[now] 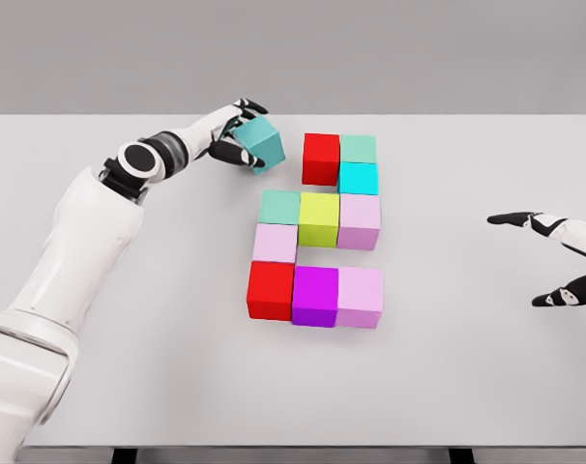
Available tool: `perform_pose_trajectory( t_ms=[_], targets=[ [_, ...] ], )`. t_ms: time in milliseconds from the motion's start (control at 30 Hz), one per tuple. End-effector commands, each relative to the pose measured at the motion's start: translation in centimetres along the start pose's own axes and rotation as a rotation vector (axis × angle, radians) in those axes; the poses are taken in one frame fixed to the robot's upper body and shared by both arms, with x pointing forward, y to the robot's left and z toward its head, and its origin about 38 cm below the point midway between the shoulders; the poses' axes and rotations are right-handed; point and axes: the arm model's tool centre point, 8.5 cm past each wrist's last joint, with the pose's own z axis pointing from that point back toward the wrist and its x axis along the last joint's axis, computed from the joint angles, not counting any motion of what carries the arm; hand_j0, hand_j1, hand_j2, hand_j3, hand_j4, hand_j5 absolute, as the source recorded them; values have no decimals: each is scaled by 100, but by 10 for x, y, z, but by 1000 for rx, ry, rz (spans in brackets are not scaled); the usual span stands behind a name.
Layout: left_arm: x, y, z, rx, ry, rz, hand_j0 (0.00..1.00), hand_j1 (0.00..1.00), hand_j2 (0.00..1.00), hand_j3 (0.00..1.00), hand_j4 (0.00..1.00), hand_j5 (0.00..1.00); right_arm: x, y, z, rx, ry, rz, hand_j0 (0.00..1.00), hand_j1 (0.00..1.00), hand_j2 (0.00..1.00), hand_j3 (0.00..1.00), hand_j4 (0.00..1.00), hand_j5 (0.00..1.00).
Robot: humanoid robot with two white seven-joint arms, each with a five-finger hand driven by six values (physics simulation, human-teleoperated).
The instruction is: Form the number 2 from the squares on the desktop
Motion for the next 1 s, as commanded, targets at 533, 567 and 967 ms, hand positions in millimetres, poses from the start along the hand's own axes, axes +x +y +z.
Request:
perform_pose_trajectory(
  t_ms=[533,567,967],
  targets=[
    [-5,0,1,4,24,-63,97,97,97,97,97,97,0,3,-2,7,1,-3,100,100,100,100,100,100],
    [-4,-1,0,3,21,-63,99,99,99,99,99,99,0,3,-2,7,1,-3,100,100,100,100,100,100],
    [-5,2,1,14,22,-94,100,100,100,100,100,100,-4,6,-1,19,14,-1,100,100,100,100,100,100]
  ],
)
